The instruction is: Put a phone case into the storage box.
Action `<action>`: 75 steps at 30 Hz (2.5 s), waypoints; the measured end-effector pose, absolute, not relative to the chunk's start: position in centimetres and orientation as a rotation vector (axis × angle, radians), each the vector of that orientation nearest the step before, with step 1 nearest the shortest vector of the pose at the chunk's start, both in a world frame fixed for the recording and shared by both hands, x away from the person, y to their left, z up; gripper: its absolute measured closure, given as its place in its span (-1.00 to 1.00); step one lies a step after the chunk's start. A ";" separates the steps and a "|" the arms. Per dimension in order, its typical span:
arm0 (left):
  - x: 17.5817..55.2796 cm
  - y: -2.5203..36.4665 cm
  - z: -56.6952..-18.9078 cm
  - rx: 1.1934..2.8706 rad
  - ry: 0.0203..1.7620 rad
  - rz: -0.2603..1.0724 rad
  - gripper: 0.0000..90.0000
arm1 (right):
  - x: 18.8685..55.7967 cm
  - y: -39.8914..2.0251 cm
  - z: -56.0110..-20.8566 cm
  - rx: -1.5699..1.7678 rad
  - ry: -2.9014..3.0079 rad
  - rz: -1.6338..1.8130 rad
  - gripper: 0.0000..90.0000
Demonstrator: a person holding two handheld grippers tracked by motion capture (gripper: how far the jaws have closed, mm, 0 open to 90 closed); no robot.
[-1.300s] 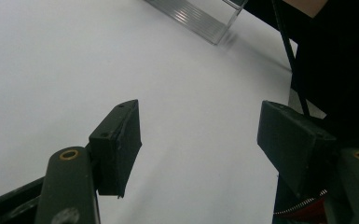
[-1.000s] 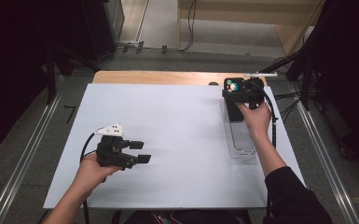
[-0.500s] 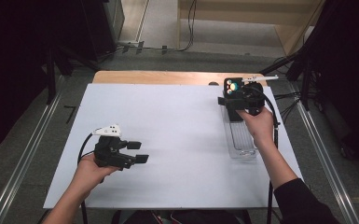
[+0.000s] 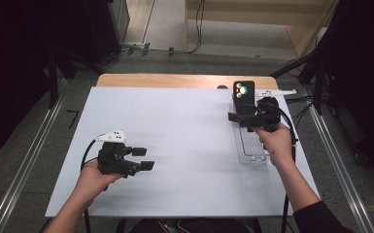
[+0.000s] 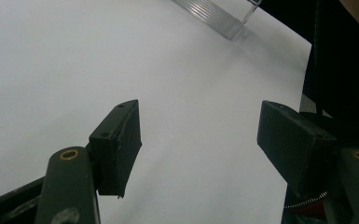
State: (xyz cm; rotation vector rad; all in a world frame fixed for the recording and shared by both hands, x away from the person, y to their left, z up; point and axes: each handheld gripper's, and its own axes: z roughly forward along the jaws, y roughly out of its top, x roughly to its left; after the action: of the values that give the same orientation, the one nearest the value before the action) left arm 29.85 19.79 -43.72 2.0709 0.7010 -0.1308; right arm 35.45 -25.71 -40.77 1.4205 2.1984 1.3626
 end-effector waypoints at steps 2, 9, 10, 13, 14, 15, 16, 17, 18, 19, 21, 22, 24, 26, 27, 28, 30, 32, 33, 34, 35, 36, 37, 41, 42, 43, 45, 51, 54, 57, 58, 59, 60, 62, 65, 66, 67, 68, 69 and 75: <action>29.8 19.9 -43.8 2.068 0.701 -0.129 -0.32 | 35.0 -25.6 -40.8 1.409 2.209 1.362 -0.71; 29.8 20.1 -44.0 2.066 0.715 -0.126 -0.32 | 33.2 -24.5 -40.8 1.337 2.271 1.361 -0.62; 29.7 20.1 -44.0 2.063 0.717 -0.124 -0.32 | 32.9 -24.4 -40.8 1.326 2.288 1.376 -0.58; 29.7 20.2 -43.9 2.059 0.714 -0.122 -0.32 | 32.3 -24.0 -40.9 1.301 2.319 1.401 -0.58; 29.7 20.3 -43.8 2.059 0.713 -0.121 -0.32 | 32.1 -23.9 -40.9 1.288 2.325 1.400 -0.58; 29.7 20.3 -43.8 2.057 0.713 -0.118 -0.32 | 31.8 -23.8 -41.0 1.281 2.326 1.397 -0.57; 29.6 20.3 -43.8 2.055 0.716 -0.117 -0.32 | 31.6 -23.7 -41.0 1.274 2.335 1.394 -0.57; 29.6 20.3 -43.7 2.057 0.718 -0.118 -0.32 | 31.4 -23.6 -41.1 1.259 2.340 1.392 -0.56; 29.6 20.4 -43.7 2.053 0.718 -0.117 -0.32 | 31.2 -23.5 -41.1 1.250 2.348 1.386 -0.55; 29.6 20.4 -43.7 2.054 0.718 -0.116 -0.32 | 31.0 -23.4 -41.2 1.240 2.355 1.388 -0.54; 29.5 20.4 -43.6 2.056 0.718 -0.113 -0.32 | 30.6 -23.3 -41.2 1.223 2.368 1.387 -0.53; 29.4 20.4 -43.6 2.055 0.717 -0.113 -0.32 | 30.4 -23.3 -41.2 1.217 2.371 1.387 -0.53; 29.3 20.3 -43.6 2.057 0.714 -0.115 -0.32 | 30.0 -23.2 -41.3 1.206 2.383 1.392 -0.52; 29.2 20.1 -43.5 2.060 0.710 -0.116 -0.32 | 29.6 -23.2 -41.3 1.193 2.387 1.396 -0.51; 29.2 20.1 -43.5 2.063 0.708 -0.114 -0.32 | 29.4 -23.2 -41.4 1.184 2.389 1.403 -0.51; 29.2 20.0 -43.5 2.066 0.712 -0.115 -0.32 | 29.2 -23.2 -41.4 1.185 2.392 1.406 -0.51; 29.1 20.0 -43.5 2.068 0.712 -0.115 -0.32 | 28.9 -23.2 -41.5 1.176 2.400 1.417 -0.51; 29.0 20.0 -43.5 2.067 0.708 -0.116 -0.32 | 28.6 -23.3 -41.6 1.175 2.410 1.429 -0.51; 29.0 20.0 -43.5 2.066 0.707 -0.117 -0.32 | 28.5 -23.3 -41.7 1.174 2.413 1.430 -0.51; 29.0 20.0 -43.5 2.064 0.706 -0.119 -0.32 | 28.4 -23.3 -41.8 1.163 2.416 1.427 -0.51; 28.9 20.0 -43.5 2.063 0.705 -0.118 -0.32 | 28.2 -23.3 -41.9 1.160 2.422 1.424 -0.51; 28.8 20.0 -43.5 2.066 0.705 -0.119 -0.32 | 28.0 -23.3 -42.0 1.154 2.427 1.423 -0.51; 28.7 20.0 -43.5 2.067 0.703 -0.119 -0.32 | 28.0 -23.3 -42.2 1.148 2.428 1.423 -0.51; 28.4 20.0 -43.5 2.066 0.691 -0.119 -0.32 | 27.1 -23.6 -42.9 1.140 2.453 1.424 -0.51; 28.3 20.0 -43.5 2.064 0.687 -0.122 -0.32 | 26.9 -23.6 -43.1 1.127 2.458 1.411 -0.51; 28.2 20.0 -43.5 2.061 0.689 -0.126 -0.32 | 26.6 -23.7 -43.2 1.108 2.464 1.401 -0.51; 28.1 20.0 -43.5 2.062 0.687 -0.126 -0.32 | 26.2 -23.8 -43.3 1.091 2.469 1.390 -0.51; 27.7 19.8 -43.9 2.069 0.690 -0.121 -0.32 | 25.3 -24.1 -43.9 1.091 2.483 1.369 -0.51; 27.6 19.8 -44.1 2.074 0.698 -0.108 -0.32 | 24.9 -24.2 -44.4 1.089 2.502 1.343 -0.51; 27.5 19.8 -44.3 2.065 0.711 -0.119 -0.32 | 24.5 -24.2 -44.9 1.068 2.521 1.314 -0.51; 27.5 19.8 -44.4 2.070 0.711 -0.117 -0.33 | 24.4 -24.2 -45.0 1.068 2.524 1.308 -0.51; 27.5 19.8 -44.5 2.073 0.711 -0.115 -0.33 | 24.3 -24.2 -45.2 1.067 2.528 1.305 -0.51; 27.4 19.8 -44.5 2.074 0.718 -0.113 -0.33 | 24.2 -24.2 -45.3 1.069 2.528 1.304 -0.51; 27.4 19.8 -44.5 2.075 0.716 -0.106 -0.33 | 24.1 -24.2 -45.6 1.063 2.529 1.297 -0.51; 27.2 19.8 -44.6 2.079 0.716 -0.101 -0.33 | 23.7 -24.2 -45.8 1.062 2.531 1.294 -0.51; 27.2 19.8 -44.6 2.081 0.716 -0.102 -0.33 | 23.7 -24.3 -46.0 1.053 2.537 1.286 -0.51; 27.2 19.8 -44.6 2.080 0.717 -0.102 -0.33 | 23.6 -24.3 -46.1 1.055 2.544 1.283 -0.51; 27.1 19.9 -44.6 2.080 0.720 -0.104 -0.33 | 23.5 -24.3 -46.2 1.055 2.549 1.281 -0.51; 27.1 19.9 -44.7 2.081 0.720 -0.105 -0.33 | 23.4 -24.4 -46.4 1.053 2.556 1.270 -0.51; 27.2 20.0 -44.7 2.078 0.727 -0.111 -0.33 | 23.3 -24.8 -46.9 1.067 2.574 1.238 -0.51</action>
State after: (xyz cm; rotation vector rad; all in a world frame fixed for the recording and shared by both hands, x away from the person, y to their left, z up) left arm 27.22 20.03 -44.73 2.0777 0.7266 -0.1110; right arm 23.34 -24.75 -46.90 1.0671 2.5738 1.2378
